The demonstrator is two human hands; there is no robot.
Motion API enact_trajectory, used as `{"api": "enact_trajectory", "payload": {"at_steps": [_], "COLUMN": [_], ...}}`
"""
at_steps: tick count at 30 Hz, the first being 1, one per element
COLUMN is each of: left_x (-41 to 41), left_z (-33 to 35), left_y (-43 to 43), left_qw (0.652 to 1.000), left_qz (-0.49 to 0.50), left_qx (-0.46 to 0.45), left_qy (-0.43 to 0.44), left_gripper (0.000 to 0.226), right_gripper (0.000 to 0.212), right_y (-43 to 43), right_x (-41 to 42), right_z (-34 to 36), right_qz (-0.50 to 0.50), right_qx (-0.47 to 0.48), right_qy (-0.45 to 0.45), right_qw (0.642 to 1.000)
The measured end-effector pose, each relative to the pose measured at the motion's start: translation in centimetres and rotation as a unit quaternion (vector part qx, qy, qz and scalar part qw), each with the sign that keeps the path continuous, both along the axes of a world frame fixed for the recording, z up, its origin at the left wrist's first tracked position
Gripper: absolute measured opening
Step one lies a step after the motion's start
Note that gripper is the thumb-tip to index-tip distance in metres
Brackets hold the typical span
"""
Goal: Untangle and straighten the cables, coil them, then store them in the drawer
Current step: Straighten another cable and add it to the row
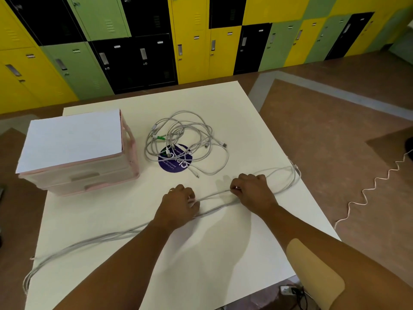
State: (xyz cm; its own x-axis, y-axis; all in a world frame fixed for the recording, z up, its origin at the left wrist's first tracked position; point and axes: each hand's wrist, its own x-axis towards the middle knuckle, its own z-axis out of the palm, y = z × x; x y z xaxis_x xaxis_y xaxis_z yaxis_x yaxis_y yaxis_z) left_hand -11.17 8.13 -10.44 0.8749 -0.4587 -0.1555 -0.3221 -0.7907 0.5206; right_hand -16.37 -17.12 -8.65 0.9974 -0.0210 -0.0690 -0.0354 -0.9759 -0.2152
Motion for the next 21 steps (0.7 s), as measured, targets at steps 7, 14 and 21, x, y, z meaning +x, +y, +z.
{"api": "enact_trajectory", "payload": {"at_steps": [7,14,21], "left_x": [0.8,-0.6,-1.5], "left_z": [1.4,1.0,-0.1], "left_y": [-8.1,-9.5,-8.5], "left_qw": [0.997,0.979,0.973], "left_qz": [-0.067,0.017,0.049], "left_qx": [-0.044,-0.144,-0.167], "left_qy": [0.012,0.142,0.151], "left_gripper": [0.020,0.014,0.019], "right_gripper": [0.017,0.020,0.024], "right_y": [-1.3,-2.0,-2.9], "right_x": [0.4,-0.4,-1.7], "right_z": [0.3,0.8,0.0], "right_qz": [0.028,0.047,0.001], "right_qx": [0.027,0.010,0.027], "right_qy": [-0.018,0.017,0.027], "right_qw": [0.999,0.999,0.999]}}
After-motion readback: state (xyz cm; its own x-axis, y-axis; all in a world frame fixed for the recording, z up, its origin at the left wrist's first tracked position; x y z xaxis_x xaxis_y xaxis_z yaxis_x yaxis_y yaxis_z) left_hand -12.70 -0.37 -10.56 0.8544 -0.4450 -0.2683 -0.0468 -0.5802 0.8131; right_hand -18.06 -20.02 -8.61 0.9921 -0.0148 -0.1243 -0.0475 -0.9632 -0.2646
